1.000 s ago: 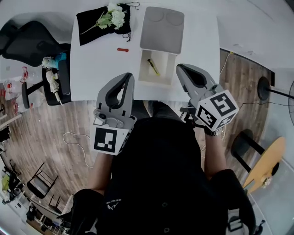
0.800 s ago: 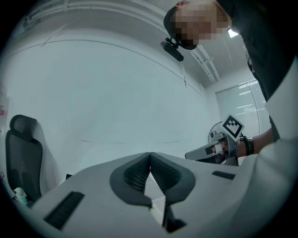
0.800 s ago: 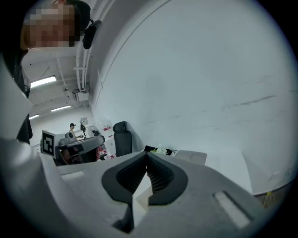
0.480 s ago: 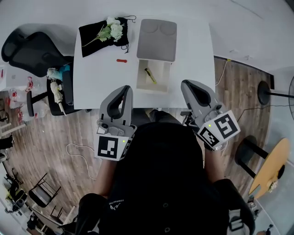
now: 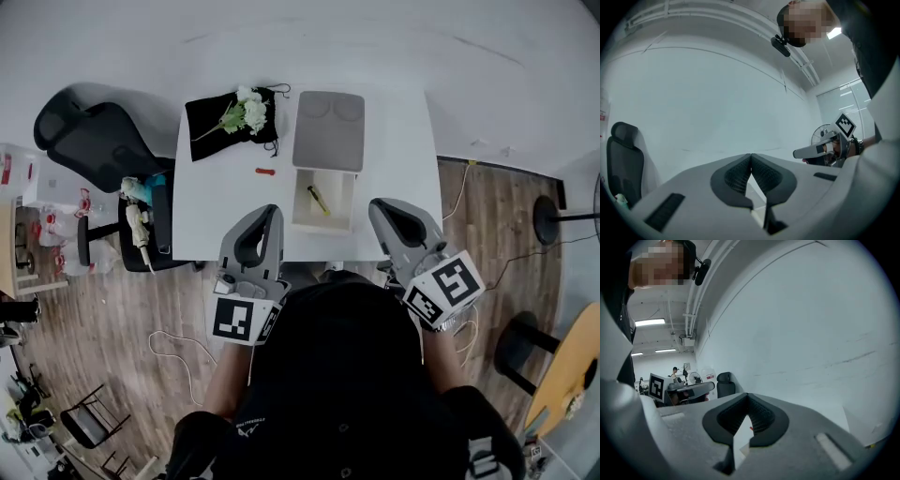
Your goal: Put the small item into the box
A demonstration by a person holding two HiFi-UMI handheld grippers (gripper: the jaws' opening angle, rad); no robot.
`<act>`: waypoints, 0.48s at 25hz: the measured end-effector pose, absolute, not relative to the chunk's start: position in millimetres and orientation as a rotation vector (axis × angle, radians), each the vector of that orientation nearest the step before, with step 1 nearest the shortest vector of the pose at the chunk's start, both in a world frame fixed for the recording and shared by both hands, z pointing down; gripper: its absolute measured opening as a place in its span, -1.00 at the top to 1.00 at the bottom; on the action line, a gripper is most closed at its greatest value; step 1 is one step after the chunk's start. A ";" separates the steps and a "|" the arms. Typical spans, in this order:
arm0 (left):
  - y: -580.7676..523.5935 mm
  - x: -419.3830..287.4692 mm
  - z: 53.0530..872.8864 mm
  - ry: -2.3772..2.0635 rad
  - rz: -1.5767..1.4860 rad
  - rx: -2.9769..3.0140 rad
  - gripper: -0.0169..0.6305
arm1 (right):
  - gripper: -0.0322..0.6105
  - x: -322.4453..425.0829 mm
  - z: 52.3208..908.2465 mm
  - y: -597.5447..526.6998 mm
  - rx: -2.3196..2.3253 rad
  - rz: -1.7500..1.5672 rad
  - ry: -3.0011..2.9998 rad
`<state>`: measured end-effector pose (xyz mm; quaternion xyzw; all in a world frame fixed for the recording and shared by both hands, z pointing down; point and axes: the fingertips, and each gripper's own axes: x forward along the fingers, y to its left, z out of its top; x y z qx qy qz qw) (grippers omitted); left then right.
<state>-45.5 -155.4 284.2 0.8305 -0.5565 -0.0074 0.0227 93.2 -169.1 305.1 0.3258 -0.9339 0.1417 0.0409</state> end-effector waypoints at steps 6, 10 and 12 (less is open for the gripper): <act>-163.2 -52.1 239.7 -1.790 -0.068 2.610 0.93 | 0.89 101.7 263.4 -178.6 1.051 0.310 -2.899; -163.2 -53.7 212.6 -1.822 -0.118 2.641 0.93 | 0.89 112.8 230.6 -180.7 1.102 0.256 -2.956; -160.8 -53.6 204.8 -1.828 -0.137 2.656 0.93 | 0.89 116.9 218.6 -179.9 1.126 0.232 -2.978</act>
